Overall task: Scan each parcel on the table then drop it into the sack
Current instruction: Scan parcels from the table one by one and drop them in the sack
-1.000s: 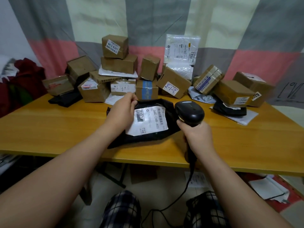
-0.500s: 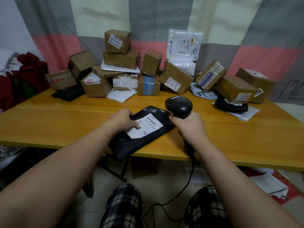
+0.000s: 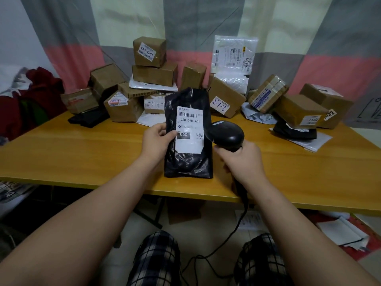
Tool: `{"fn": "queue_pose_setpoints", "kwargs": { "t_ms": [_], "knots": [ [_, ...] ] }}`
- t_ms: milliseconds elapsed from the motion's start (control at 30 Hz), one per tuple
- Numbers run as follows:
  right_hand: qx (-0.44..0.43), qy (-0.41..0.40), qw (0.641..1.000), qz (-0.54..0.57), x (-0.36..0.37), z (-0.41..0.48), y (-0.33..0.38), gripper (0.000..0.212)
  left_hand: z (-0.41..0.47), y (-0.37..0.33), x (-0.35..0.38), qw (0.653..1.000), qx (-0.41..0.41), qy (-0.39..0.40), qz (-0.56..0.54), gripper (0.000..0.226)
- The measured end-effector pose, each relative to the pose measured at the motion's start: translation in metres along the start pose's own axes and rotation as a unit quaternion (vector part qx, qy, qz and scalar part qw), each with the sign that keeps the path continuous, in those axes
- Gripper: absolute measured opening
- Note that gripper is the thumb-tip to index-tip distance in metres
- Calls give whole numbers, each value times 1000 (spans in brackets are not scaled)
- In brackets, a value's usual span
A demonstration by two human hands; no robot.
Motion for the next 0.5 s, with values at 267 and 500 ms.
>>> {"fn": "queue_pose_setpoints", "kwargs": {
  "t_ms": [267,500],
  "knots": [
    [26,-18,989,147,4,-24,18,27,-14,-5,-2,996,12,-11,-83,15],
    [32,-7,985,168,6,-30,26,26,-21,-7,-2,995,15,-22,-101,15]
  ]
}}
Point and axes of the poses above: each hand's wrist, its own z-axis towards the middle knuckle, its own x-axis out of the palm, y = z × x, the point moved 10 cm from there along z, towards the middle knuckle, and after that the axes turned 6 degrees about -x, right-handed, at the moved point
